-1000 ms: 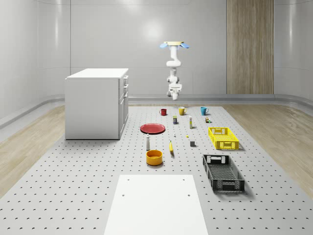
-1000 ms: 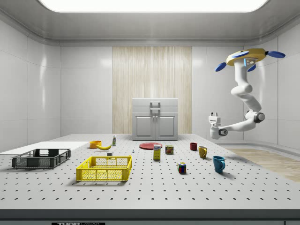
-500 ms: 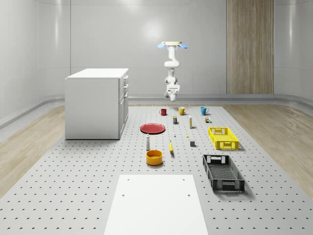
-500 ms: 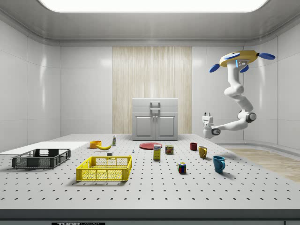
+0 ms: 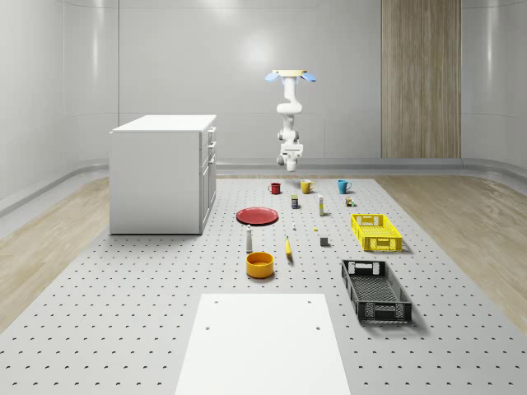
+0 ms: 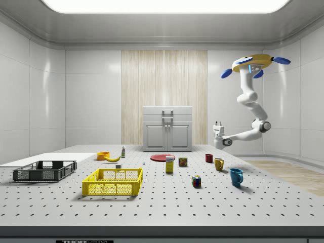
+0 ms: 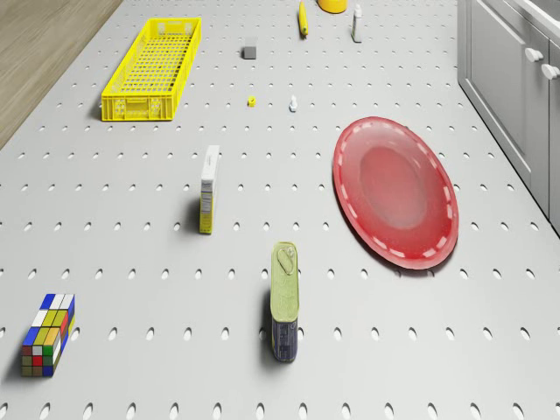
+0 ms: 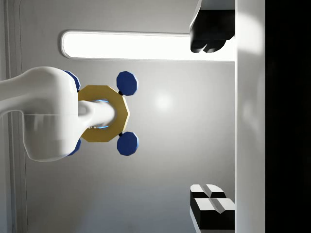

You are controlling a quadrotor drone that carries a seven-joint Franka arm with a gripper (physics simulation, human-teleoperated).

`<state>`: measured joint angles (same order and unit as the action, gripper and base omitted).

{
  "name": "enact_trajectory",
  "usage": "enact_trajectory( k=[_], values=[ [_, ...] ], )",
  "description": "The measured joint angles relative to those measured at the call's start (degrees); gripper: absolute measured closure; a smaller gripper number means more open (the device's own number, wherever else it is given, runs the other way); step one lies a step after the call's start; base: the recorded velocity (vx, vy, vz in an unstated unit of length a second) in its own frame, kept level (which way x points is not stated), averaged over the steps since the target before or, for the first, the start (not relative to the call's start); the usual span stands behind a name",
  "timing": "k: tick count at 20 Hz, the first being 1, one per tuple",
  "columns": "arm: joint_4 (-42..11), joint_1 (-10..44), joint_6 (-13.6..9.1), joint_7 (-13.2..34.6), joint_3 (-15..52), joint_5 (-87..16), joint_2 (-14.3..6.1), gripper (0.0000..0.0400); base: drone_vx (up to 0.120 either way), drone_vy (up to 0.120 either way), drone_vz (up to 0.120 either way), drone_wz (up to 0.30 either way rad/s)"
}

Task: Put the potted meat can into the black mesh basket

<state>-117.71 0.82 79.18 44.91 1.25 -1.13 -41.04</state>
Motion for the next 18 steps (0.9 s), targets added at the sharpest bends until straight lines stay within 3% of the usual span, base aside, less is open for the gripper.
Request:
enact_trajectory(
  k=[9,11,18],
  values=[
    [-0.51,1.05,0.44,0.63,3.41,-4.79,-0.34,0.0000,0.120,0.000,0.000,0.000],
    [-0.81,1.59,0.57,0.96,5.15,-7.23,-0.46,0.0000,0.120,0.000,-0.080,0.000],
    [-5.23,5.72,1.45,3.69,17.88,-25.53,-1.61,0.0000,0.120,0.000,-0.017,0.000]
  ],
)
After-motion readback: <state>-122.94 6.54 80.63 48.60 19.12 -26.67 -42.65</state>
